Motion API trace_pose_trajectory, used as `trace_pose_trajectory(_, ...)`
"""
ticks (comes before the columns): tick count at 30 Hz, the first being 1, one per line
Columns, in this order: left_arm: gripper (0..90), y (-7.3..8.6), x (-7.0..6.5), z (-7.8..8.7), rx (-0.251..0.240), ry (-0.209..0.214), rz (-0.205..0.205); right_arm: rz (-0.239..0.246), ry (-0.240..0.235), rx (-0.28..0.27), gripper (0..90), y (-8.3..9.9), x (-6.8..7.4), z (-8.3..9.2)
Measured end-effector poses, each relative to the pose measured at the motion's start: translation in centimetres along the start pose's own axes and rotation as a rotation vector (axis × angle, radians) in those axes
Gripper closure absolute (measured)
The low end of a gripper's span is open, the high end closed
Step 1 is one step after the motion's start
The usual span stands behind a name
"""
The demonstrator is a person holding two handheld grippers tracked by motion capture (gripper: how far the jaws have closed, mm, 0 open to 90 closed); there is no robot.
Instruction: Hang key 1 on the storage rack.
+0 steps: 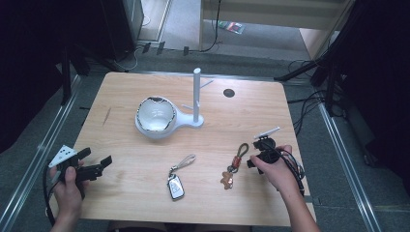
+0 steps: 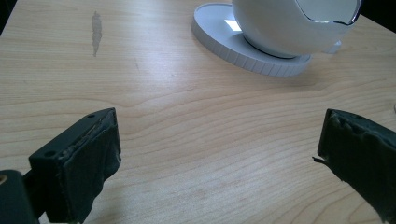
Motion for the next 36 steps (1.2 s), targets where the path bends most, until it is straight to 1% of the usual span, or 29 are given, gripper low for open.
trace_pose_trajectory(2,0.0,0.0,0.0,0.0,0.003,0.001,0.000,-0.007,-0.021,0.020,43.2,-0.6,0.4,0.0)
trace_pose_trajectory(5,0.0,0.0,0.0,0.0,0.003,0.007,0.001,-0.002,-0.028,0.027,43.4,-1.0,0.8,0.0)
trace_pose_trajectory(7,0.0,0.0,0.0,0.0,0.003,0.008,0.001,0.006,-0.031,0.030,43.5,-1.2,1.0,-0.1)
trace_pose_trajectory(10,0.0,0.0,0.0,0.0,0.004,0.009,0.000,-0.003,-0.036,0.035,43.9,-1.5,1.4,-0.1)
trace_pose_trajectory(11,0.0,0.0,0.0,-0.1,0.006,0.014,-0.002,-0.003,-0.040,0.029,44.3,-1.7,1.5,-0.1)
trace_pose_trajectory(12,0.1,0.0,0.0,-0.1,0.006,0.013,-0.004,0.007,-0.042,0.024,44.8,-1.8,1.5,-0.2)
trace_pose_trajectory(13,2.1,0.0,0.0,-0.1,0.006,0.013,-0.004,0.007,-0.042,0.024,44.8,-1.8,1.5,-0.2)
trace_pose_trajectory(14,7.4,0.0,-0.1,-0.1,0.003,0.004,-0.004,0.005,-0.038,0.029,45.1,-2.1,1.7,-0.1)
trace_pose_trajectory(15,14.6,0.0,-0.1,-0.1,0.002,-0.010,-0.003,-0.003,-0.040,0.031,45.1,-2.2,1.8,-0.1)
trace_pose_trajectory(16,16.9,0.0,-0.1,-0.1,-0.001,-0.035,-0.003,-0.007,-0.051,0.034,45.2,-2.3,1.9,-0.1)
trace_pose_trajectory(18,13.1,0.0,0.0,0.1,-0.015,-0.046,0.003,-0.013,-0.062,0.031,45.3,-2.6,2.0,-0.1)
trace_pose_trajectory(19,13.8,0.0,0.1,0.1,-0.021,-0.058,0.009,-0.014,-0.067,0.034,45.3,-2.7,2.0,-0.1)
trace_pose_trajectory(20,13.9,0.0,0.1,0.1,-0.021,-0.058,0.009,-0.023,-0.072,0.037,45.4,-2.8,2.1,-0.1)
trace_pose_trajectory(21,13.9,0.0,0.2,0.2,-0.028,-0.052,0.016,-0.022,-0.072,0.042,45.6,-2.9,2.1,-0.1)
trace_pose_trajectory(25,14.2,0.0,0.0,0.1,-0.009,-0.050,-0.001,-0.042,-0.073,0.046,45.6,-3.3,2.2,-0.1)
trace_pose_trajectory(27,14.3,0.0,-0.1,0.0,0.003,-0.036,-0.004,-0.045,-0.074,0.047,45.6,-3.5,2.2,-0.1)
trace_pose_trajectory(29,14.3,0.1,-0.2,0.0,0.010,-0.040,-0.009,-0.049,-0.081,0.053,45.6,-3.6,2.3,-0.1)
trace_pose_trajectory(30,14.0,0.1,-0.2,0.0,0.014,-0.046,-0.014,-0.052,-0.079,0.056,45.6,-3.8,2.4,-0.1)
trace_pose_trajectory(32,13.8,0.1,-0.3,0.0,0.024,-0.043,-0.023,-0.054,-0.065,0.060,45.6,-4.0,2.4,-0.3)
trace_pose_trajectory(36,12.2,0.1,-0.4,0.0,0.026,-0.051,-0.030,-0.072,-0.060,0.063,45.6,-4.2,2.5,-0.4)
Point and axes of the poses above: each handheld gripper's, and its own axes: z roughly backward along the jaws, y roughly out of its underside, x roughly to its left, the point moved 2 cm from there along -z, roughly forward along the jaws, and after that the axes turned 11 degrees about y, right-handed, at the moved point
